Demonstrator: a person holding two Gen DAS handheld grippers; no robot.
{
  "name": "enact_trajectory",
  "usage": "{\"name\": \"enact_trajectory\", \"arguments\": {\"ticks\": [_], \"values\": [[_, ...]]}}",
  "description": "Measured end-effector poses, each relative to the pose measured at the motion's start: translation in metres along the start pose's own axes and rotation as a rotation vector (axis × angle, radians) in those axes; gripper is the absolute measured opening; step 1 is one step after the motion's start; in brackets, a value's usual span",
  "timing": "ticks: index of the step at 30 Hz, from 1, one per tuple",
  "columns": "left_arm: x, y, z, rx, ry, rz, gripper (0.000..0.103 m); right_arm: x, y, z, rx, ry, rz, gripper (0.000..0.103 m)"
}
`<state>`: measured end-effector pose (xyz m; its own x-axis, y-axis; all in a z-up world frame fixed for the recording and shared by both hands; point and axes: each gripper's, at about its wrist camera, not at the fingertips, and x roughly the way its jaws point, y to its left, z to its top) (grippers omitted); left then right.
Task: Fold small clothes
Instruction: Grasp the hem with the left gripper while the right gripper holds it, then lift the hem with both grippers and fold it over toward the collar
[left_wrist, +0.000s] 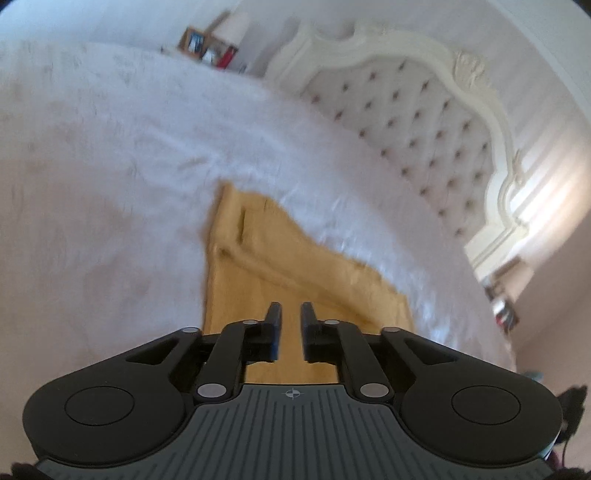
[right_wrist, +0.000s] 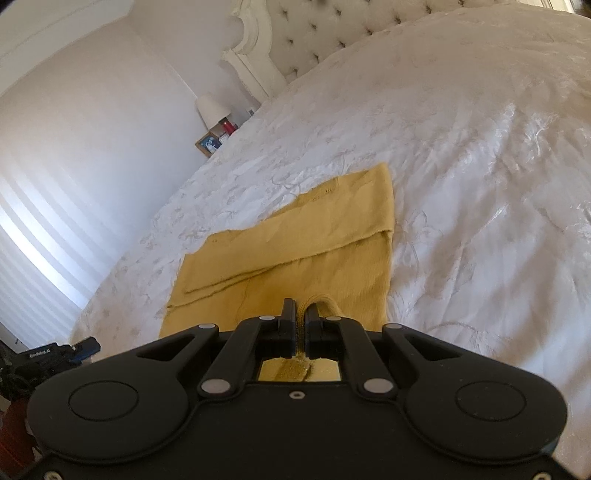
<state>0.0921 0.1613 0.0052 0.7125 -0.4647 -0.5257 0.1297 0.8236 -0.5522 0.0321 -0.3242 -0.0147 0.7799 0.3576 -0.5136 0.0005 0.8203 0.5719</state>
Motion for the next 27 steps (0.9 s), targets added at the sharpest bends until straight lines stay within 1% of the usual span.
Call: {"name": "enact_trajectory", "arguments": {"ticks": [1,2,3,5,8,13,16,18,20,21,22,23,24,27], "values": [[0.001,0.002,-0.006,0.003,0.024,0.016,0.04,0.0,-0.001,-0.003,-0.001,0.004,-0.007,0.011],[0.001,0.003,-0.014,0.003,0.043,0.029,0.055,0.0,-0.002,-0.005,0.002,0.008,-0.012,0.011],[0.0,0.005,-0.024,-0.002,0.065,0.039,0.058,-0.001,-0.004,-0.008,0.011,0.012,-0.016,0.011],[-0.003,0.008,-0.04,-0.016,0.1,0.06,0.059,-0.003,-0.009,-0.014,0.036,0.017,-0.018,0.011],[-0.012,0.012,-0.062,-0.027,0.125,0.092,0.071,-0.007,-0.013,-0.021,0.054,0.026,-0.026,0.011],[-0.015,0.009,-0.08,0.01,0.164,0.105,0.072,-0.008,-0.017,-0.029,0.07,0.036,-0.031,0.011],[-0.01,0.006,-0.083,0.018,0.163,0.088,0.072,-0.008,-0.016,-0.032,0.067,0.039,-0.031,0.011],[-0.004,0.002,-0.085,0.044,0.162,0.08,0.071,-0.008,-0.014,-0.034,0.061,0.042,-0.031,0.012],[0.003,-0.003,-0.086,0.077,0.178,0.068,0.067,-0.008,-0.013,-0.034,0.058,0.041,-0.028,0.012],[0.006,-0.005,-0.086,0.086,0.185,0.056,0.052,-0.009,-0.013,-0.035,0.056,0.04,-0.027,0.012],[0.007,-0.007,-0.089,0.089,0.185,0.047,0.04,-0.009,-0.013,-0.035,0.054,0.039,-0.026,0.012],[0.009,-0.007,-0.088,0.09,0.184,0.043,0.014,-0.01,-0.013,-0.035,0.053,0.038,-0.026,0.012],[0.009,-0.008,-0.088,0.091,0.177,0.04,0.003,-0.01,-0.013,-0.035,0.053,0.038,-0.026,0.012],[0.005,-0.009,-0.087,0.08,0.142,0.014,0.003,-0.011,-0.014,-0.035,0.053,0.033,-0.027,0.012]]}}
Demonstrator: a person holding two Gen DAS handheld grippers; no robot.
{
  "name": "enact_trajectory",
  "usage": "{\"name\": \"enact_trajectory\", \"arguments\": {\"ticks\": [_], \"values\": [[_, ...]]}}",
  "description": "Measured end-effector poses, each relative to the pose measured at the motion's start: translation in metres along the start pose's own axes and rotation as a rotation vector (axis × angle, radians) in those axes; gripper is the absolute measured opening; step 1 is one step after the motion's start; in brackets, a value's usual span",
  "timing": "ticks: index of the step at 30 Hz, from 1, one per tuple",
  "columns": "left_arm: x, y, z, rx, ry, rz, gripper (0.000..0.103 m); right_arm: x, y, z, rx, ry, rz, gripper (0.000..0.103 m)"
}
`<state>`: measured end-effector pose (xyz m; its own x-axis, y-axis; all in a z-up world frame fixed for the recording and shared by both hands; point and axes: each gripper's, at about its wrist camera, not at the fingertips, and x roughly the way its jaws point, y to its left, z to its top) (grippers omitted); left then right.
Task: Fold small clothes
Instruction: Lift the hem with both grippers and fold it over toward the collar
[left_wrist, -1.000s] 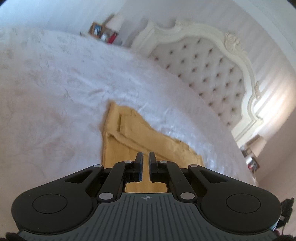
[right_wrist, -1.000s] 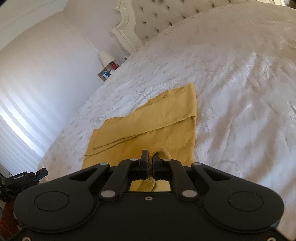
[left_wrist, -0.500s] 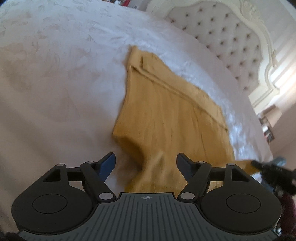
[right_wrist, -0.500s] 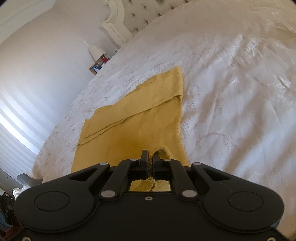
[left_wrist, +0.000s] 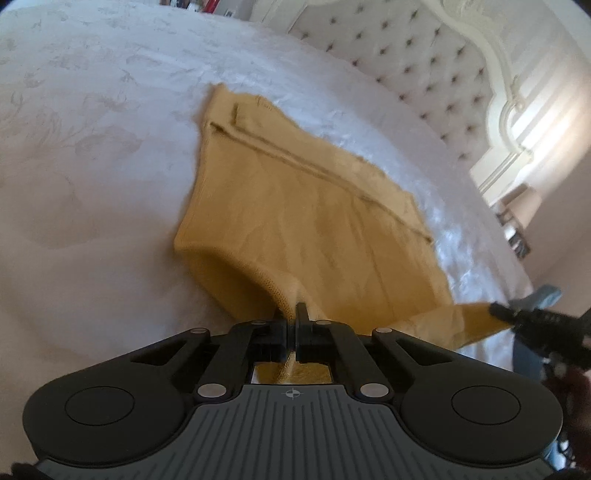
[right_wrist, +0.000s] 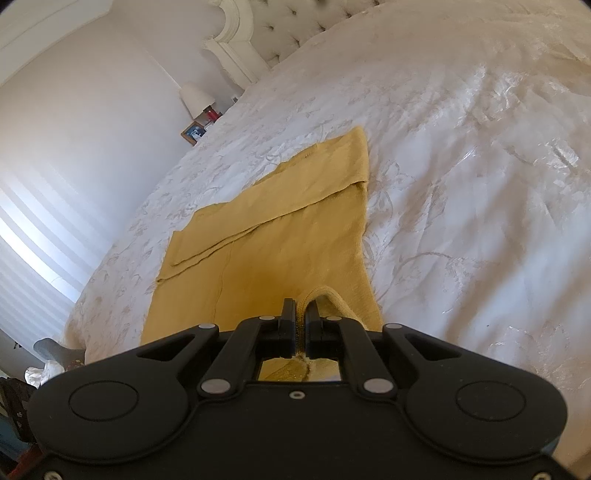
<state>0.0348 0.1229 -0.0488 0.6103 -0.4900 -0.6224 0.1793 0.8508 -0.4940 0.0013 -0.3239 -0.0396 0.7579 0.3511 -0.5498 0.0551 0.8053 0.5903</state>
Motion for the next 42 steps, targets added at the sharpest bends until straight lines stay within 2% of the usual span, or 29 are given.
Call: {"name": "enact_trajectory", "arguments": {"ticks": [4,8,16,19,22,30,36,42], "values": [[-0.008,-0.005,0.01,0.007,-0.055,-0.016,0.003,-0.005,0.0,0.002,0.003,-0.026,0.006,0.012],[-0.016,-0.007,0.032,-0.041,-0.112,-0.067,0.003,-0.008,0.002,0.013,0.006,-0.064,0.026,0.012],[-0.01,-0.009,0.101,-0.063,-0.249,-0.109,0.003,0.009,0.006,0.059,-0.03,-0.147,0.055,0.012],[0.001,-0.009,0.127,-0.05,-0.294,-0.096,0.003,0.021,0.005,0.077,-0.035,-0.175,0.06,0.012],[0.015,-0.005,0.15,-0.08,-0.32,-0.107,0.003,0.038,0.003,0.096,-0.029,-0.199,0.063,0.012],[0.068,0.004,0.195,-0.096,-0.308,-0.081,0.003,0.096,-0.009,0.14,-0.045,-0.227,0.01,0.012],[0.107,0.019,0.204,-0.113,-0.269,-0.015,0.003,0.15,-0.023,0.157,-0.055,-0.16,-0.046,0.012],[0.136,0.04,0.209,-0.171,-0.243,0.045,0.004,0.19,-0.028,0.162,-0.086,-0.093,-0.083,0.012]]}}
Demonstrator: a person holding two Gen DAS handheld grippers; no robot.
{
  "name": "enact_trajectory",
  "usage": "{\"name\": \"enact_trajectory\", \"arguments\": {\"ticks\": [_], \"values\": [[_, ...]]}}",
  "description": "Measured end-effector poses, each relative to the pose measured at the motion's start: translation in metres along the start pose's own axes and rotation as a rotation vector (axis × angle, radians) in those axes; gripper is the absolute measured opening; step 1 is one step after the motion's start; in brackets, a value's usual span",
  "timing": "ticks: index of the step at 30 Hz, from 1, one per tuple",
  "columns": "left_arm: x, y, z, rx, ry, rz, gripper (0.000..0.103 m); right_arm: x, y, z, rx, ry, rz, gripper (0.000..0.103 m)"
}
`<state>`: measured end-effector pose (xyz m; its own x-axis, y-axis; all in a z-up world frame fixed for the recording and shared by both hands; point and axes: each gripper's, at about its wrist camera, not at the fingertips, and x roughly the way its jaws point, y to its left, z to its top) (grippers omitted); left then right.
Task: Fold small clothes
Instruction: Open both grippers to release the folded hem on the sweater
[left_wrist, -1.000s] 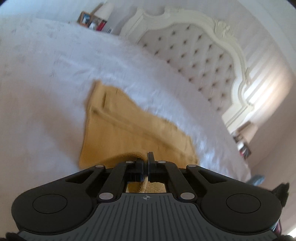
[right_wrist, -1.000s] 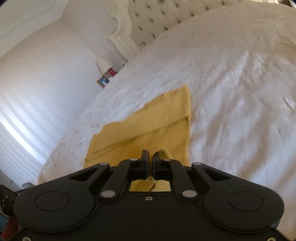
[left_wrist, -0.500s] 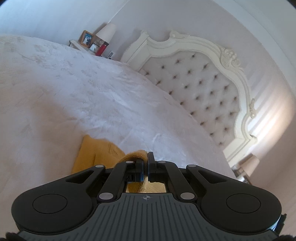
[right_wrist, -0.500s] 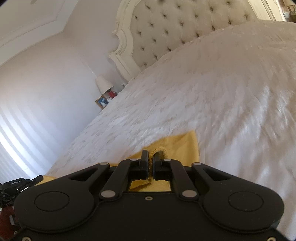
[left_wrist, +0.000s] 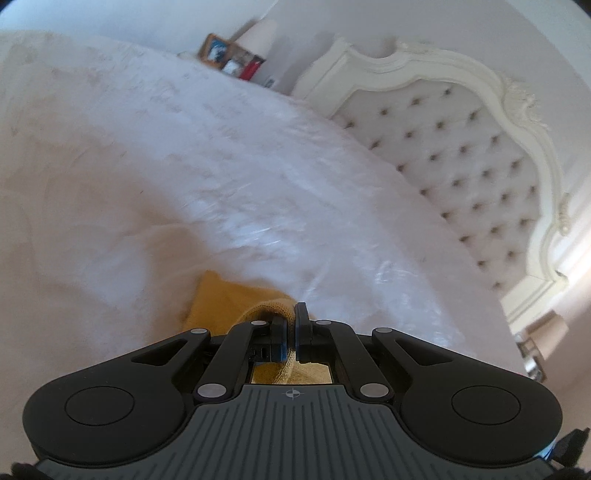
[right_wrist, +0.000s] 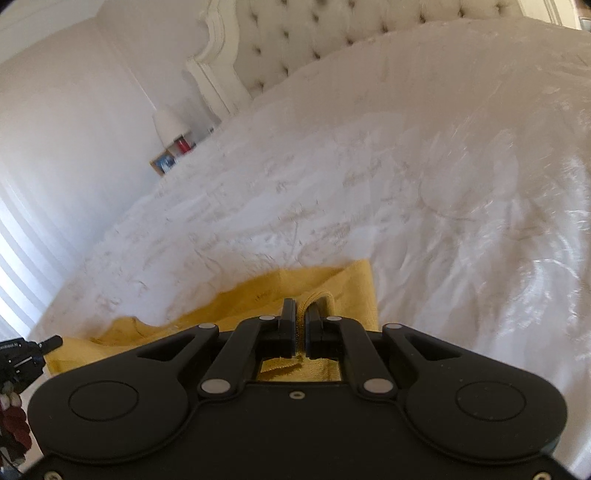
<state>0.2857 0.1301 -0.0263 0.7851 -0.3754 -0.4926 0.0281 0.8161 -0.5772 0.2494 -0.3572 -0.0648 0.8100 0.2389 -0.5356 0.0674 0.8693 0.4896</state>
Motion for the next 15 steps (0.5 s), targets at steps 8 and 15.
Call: {"name": "enact_trajectory", "arguments": {"ticks": [8,15], "values": [[0.004,0.011,0.001,0.061,-0.018,0.123,0.065,0.012,-0.001,-0.004,-0.069,0.026,-0.073,0.067],[-0.036,-0.041,-0.029,0.397,-0.017,0.111,0.077,-0.024,0.032,-0.016,-0.247,-0.05,-0.092,0.075]]}}
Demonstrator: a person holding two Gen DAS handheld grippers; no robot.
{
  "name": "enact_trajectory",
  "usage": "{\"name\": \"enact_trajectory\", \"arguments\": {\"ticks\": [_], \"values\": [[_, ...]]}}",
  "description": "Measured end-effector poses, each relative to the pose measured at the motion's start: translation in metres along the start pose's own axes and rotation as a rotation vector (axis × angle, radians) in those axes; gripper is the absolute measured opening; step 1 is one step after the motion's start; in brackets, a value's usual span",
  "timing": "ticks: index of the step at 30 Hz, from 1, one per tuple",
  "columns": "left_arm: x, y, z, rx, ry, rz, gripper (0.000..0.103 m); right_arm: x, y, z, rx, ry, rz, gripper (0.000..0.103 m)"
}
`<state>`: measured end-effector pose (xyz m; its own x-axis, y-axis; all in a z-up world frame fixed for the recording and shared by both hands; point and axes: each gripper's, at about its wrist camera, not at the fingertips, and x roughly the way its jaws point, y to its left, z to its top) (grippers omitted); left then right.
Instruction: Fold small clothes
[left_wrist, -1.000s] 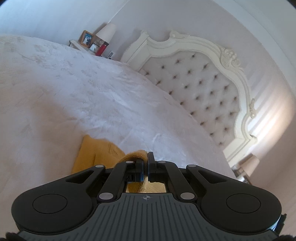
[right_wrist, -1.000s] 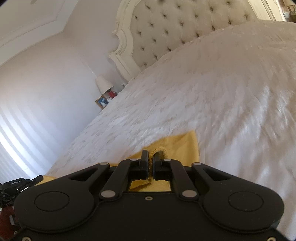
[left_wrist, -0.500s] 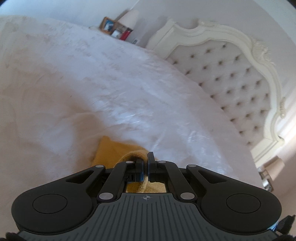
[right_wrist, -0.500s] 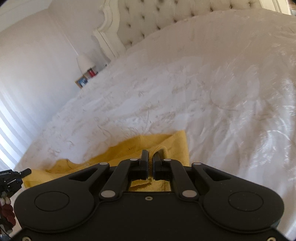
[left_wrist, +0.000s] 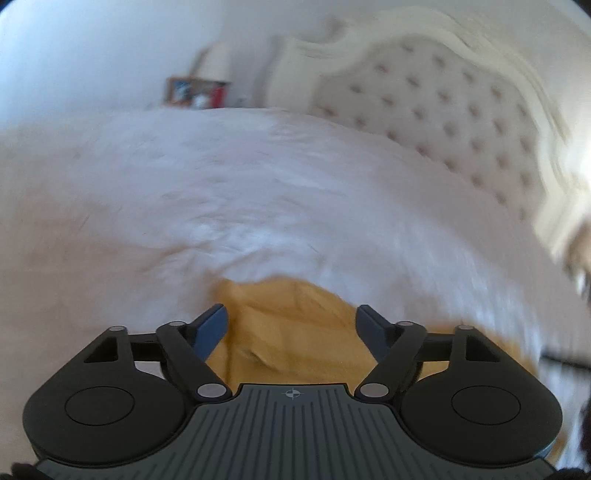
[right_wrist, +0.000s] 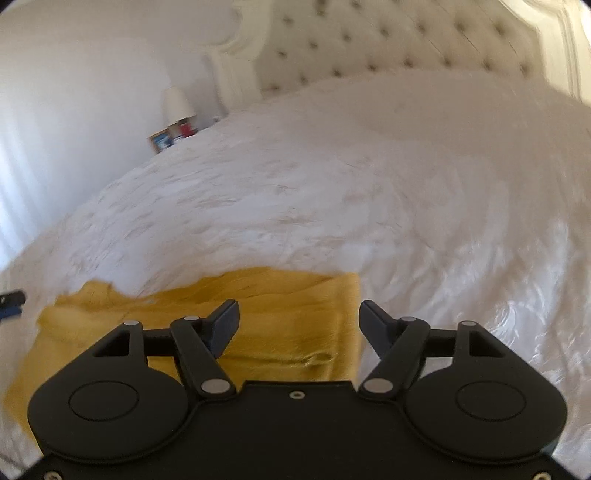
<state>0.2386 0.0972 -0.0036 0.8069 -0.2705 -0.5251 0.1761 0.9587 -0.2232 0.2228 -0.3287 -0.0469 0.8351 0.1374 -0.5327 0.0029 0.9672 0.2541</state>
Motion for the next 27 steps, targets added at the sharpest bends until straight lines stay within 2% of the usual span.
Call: {"name": "enact_trajectory", "arguments": {"ticks": [5,7,10,15,22,27], "values": [[-0.002,-0.046,-0.028,0.185,0.086,-0.074,0.077,-0.008,0.043,-0.016,-0.142,0.065,0.058,0.074],[0.005,-0.057,-0.037,0.218,0.125,-0.099,0.077,-0.004,0.056,-0.022,-0.18,0.095,0.07,0.074],[0.024,-0.067,-0.04,0.245,0.178,-0.096,0.077,0.011,0.068,-0.027,-0.22,0.154,0.066,0.074],[0.063,-0.062,-0.025,0.204,0.235,-0.063,0.077,0.044,0.066,-0.014,-0.216,0.209,0.025,0.074],[0.112,-0.054,0.013,0.156,0.246,0.008,0.077,0.095,0.048,0.023,-0.126,0.249,-0.039,0.074],[0.119,-0.047,0.034,0.101,0.23,0.069,0.077,0.092,0.033,0.032,-0.07,0.215,-0.073,0.074]]}}
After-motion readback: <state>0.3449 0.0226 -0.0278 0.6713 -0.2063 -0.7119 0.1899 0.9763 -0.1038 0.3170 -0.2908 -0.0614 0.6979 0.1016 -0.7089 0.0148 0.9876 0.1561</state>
